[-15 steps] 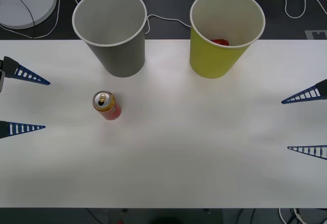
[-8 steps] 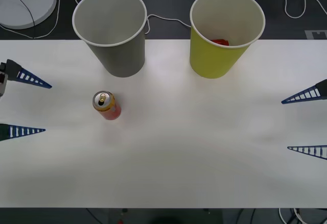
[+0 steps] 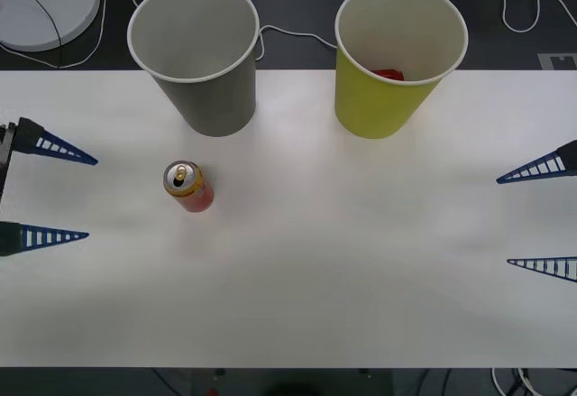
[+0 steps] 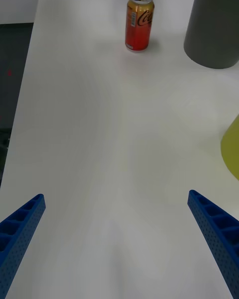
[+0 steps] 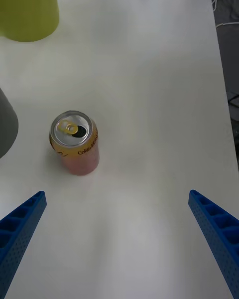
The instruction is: Put the can into the green bin and the plastic bottle into the gray bin
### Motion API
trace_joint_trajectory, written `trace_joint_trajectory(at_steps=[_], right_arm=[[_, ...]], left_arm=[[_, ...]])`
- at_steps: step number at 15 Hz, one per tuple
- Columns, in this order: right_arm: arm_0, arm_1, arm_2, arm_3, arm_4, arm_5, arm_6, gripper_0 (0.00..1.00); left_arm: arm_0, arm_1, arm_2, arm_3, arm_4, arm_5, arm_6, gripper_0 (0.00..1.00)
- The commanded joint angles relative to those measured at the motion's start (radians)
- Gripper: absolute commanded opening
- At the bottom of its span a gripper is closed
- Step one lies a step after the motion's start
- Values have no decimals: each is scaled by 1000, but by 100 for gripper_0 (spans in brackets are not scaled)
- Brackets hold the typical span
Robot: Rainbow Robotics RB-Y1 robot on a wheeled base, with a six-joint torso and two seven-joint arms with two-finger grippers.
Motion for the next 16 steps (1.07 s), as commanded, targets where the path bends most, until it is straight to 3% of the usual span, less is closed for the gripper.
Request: trace_joint_trajectory(at_steps=[1, 8, 13, 16], right_arm=[[0, 0, 0, 0, 0, 0, 0, 100], [0, 0, 0, 0, 0, 0, 0, 100], [0, 0, 0, 0, 0, 0, 0, 100], [0, 0, 0, 0, 0, 0, 0, 100]], left_arm=[[0, 0, -54, 86, 59, 52, -102, 100], [-15, -3, -240, 324, 281, 184, -392, 100], [-115, -11, -424, 554, 467, 200, -606, 100], [-141, -65, -462, 672, 536, 191, -714, 100]])
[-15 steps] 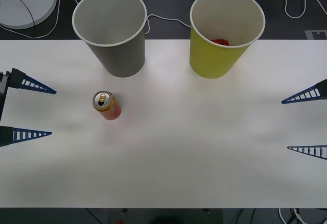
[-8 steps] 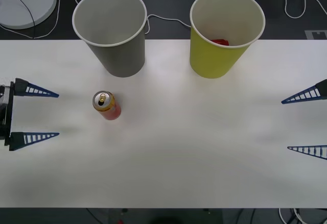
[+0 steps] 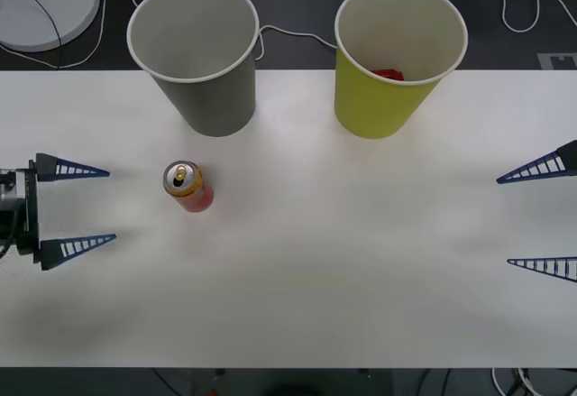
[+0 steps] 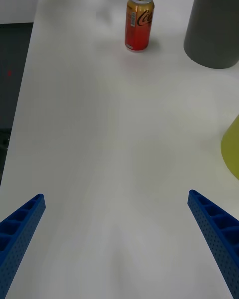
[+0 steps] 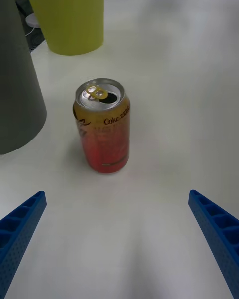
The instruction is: Put the can into the green bin and the plastic bottle into the gray bin
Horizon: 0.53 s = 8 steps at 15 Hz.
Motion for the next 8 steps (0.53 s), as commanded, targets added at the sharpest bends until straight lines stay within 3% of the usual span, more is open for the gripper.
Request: trace_joint_trajectory(at_steps=[1, 8], right_arm=[[0, 0, 0, 0, 0, 0, 0, 100], [0, 0, 0, 0, 0, 0, 0, 100]], left_arm=[[-9, -56, -12, 89, 41, -9, -80, 100], [-53, -178, -12, 244, 67, -23, -126, 100]])
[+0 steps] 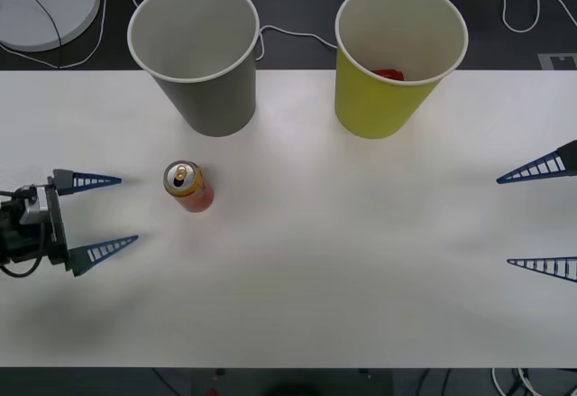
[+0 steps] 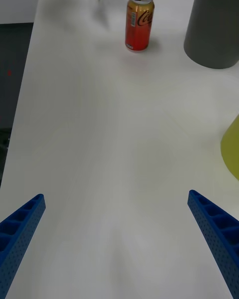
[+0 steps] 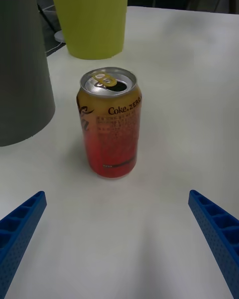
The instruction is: Put the can into the green bin and the plastic bottle into the gray bin
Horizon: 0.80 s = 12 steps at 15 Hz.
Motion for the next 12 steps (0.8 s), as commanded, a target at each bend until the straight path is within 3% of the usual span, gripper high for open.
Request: trace_joint_trajectory(at_steps=[1, 6, 12], right_arm=[[0, 0, 0, 0, 0, 0, 0, 100], [0, 0, 0, 0, 0, 0, 0, 100], [0, 0, 0, 0, 0, 0, 0, 100]], left_arm=[[-23, -42, 0, 48, 3, -1, -11, 100], [-64, -126, 0, 131, 20, -1, -26, 100], [-89, -188, 2, 142, 26, 27, -31, 100]])
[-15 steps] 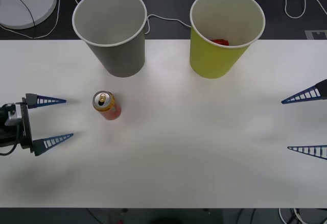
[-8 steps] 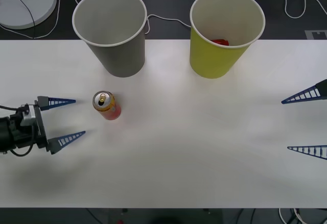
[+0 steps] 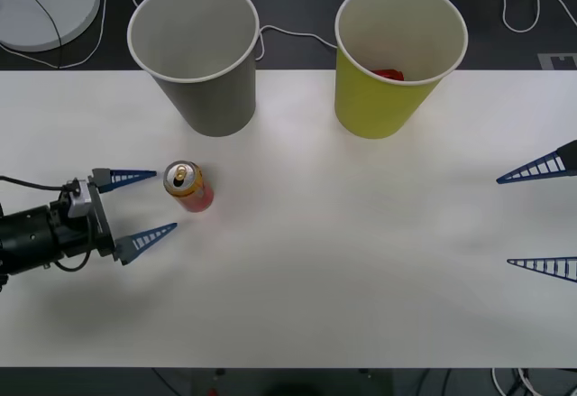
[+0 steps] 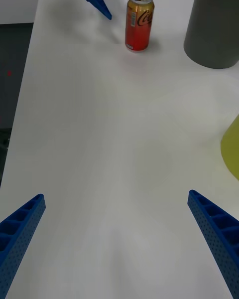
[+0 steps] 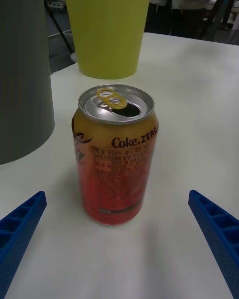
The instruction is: Put the can into the green bin and the plastic bottle into the gray bin
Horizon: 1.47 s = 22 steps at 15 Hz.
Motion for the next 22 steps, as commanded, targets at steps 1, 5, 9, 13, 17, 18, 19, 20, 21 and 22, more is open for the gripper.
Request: trace_joint_trajectory(at_steps=[1, 5, 9, 13, 17, 18, 19, 20, 21, 22], right_arm=[[0, 0, 0, 0, 0, 0, 0, 100], [0, 0, 0, 0, 0, 0, 0, 100], [0, 0, 0, 0, 0, 0, 0, 100], [0, 0, 0, 0, 0, 0, 0, 100], [0, 0, 0, 0, 0, 0, 0, 100], [0, 0, 0, 0, 0, 0, 0, 100], [0, 0, 0, 0, 0, 0, 0, 100], [0, 0, 0, 0, 0, 0, 0, 100], [0, 0, 0, 0, 0, 0, 0, 100], [0, 0, 0, 0, 0, 0, 0, 100]], left_arm=[[-10, -28, 1, 1, 0, 22, -2, 100], [-21, -66, 1, 1, 0, 46, -8, 100], [-37, -92, 1, 1, -11, 60, -8, 100], [-45, -123, 1, 1, -20, 80, -8, 100], [-54, -138, 1, 1, -37, 95, -8, 100], [-57, -138, 1, 1, -37, 95, -8, 100], [-59, -137, 1, -1, -38, 97, -8, 100], [-60, -138, 1, 1, -38, 97, -7, 97], [-63, -140, 1, 1, -40, 97, -7, 49], [-63, -141, 1, 1, -40, 97, -7, 9]])
